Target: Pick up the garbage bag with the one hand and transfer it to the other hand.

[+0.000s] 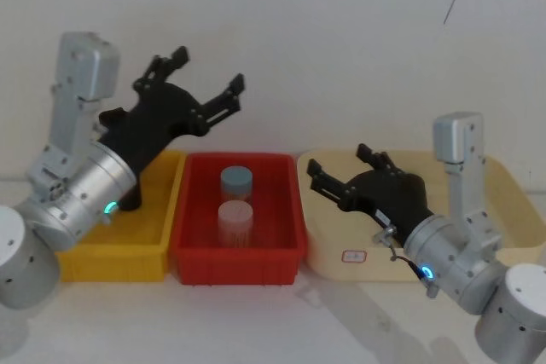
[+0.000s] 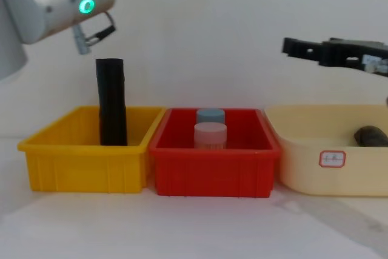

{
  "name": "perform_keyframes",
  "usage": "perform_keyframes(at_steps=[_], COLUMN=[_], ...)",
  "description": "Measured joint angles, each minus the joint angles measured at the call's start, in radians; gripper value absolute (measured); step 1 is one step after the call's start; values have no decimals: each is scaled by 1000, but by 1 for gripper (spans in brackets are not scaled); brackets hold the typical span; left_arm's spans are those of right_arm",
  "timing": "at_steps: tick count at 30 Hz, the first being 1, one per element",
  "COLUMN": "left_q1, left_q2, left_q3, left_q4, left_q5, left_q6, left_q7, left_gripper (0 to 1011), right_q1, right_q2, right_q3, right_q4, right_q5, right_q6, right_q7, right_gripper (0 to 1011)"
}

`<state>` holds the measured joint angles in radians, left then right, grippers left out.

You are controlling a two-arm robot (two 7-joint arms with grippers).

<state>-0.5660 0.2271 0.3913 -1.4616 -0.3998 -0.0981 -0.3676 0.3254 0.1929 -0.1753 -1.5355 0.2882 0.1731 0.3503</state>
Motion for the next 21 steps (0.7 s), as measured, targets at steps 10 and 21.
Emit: perform_keyframes(at_steps=[10, 21], left_q1=[57, 82], left_q2=[50, 73], left_q3=[-43, -63], left_q4=[-85, -124], left_q5=[39, 57], left_q6=[15, 21], left_q7=[62, 90], left_gripper=[1000, 1000], right_q1=[22, 70], right_q2=[1, 2], right_q3=[-57, -124], right_q4=[18, 90], right_q5=[-3, -40], right_q6=[34, 71], right_q7=[27, 30], right_gripper=[999, 1000])
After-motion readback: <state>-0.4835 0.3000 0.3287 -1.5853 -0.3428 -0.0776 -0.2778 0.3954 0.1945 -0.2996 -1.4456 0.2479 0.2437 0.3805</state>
